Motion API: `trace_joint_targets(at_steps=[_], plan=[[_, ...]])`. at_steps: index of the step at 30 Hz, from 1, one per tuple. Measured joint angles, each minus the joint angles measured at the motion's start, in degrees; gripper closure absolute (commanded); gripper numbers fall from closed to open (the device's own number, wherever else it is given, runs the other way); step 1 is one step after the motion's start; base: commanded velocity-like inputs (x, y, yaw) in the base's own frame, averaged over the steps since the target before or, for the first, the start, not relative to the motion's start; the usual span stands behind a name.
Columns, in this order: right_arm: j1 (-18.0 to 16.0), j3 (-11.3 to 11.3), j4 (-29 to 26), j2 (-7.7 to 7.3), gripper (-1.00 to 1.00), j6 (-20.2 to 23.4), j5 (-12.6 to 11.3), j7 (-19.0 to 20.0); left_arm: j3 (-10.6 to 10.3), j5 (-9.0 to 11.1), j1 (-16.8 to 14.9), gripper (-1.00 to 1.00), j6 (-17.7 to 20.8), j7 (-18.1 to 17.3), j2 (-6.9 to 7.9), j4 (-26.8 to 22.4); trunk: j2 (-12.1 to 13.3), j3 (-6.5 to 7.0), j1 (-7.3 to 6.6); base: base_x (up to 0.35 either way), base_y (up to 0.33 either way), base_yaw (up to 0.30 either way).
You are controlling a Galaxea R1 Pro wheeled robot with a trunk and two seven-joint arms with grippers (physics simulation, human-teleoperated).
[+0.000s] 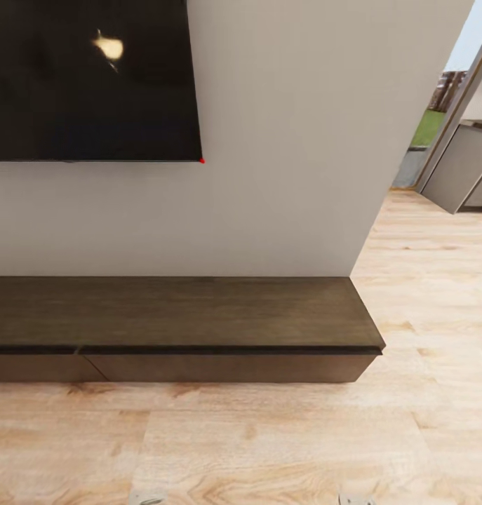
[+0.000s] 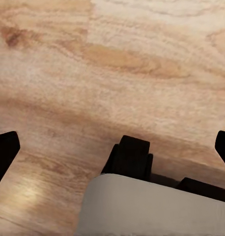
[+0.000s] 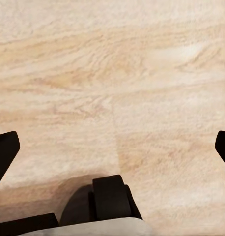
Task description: Place each of the two pumpkins and all three candles from the living room inside a cabinet in the living room (use any cabinet), then make sure every cabinet is closed, and position the cauldron so it is next to a table in the living room.
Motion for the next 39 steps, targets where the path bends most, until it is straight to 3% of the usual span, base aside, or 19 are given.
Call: trace_joint_targets(at_steps=[16,39], plan=[[3.3,0.0,0.2,-0.43,-1.00,0.0,0.7,0.1,-0.2,-0.7,4.6,-1.00,-0.4,0.0,0.01,0.1,6.4,2.87,-3.51,0.000,0.000,0.000],[3.5,0.0,0.2,-0.39,-1.00,0.1,0.6,0.1,-0.6,-0.6,8.6,-1.00,-0.5,0.0,0.07,0.2,15.6,7.00,-8.57,0.000,0.000,0.000]])
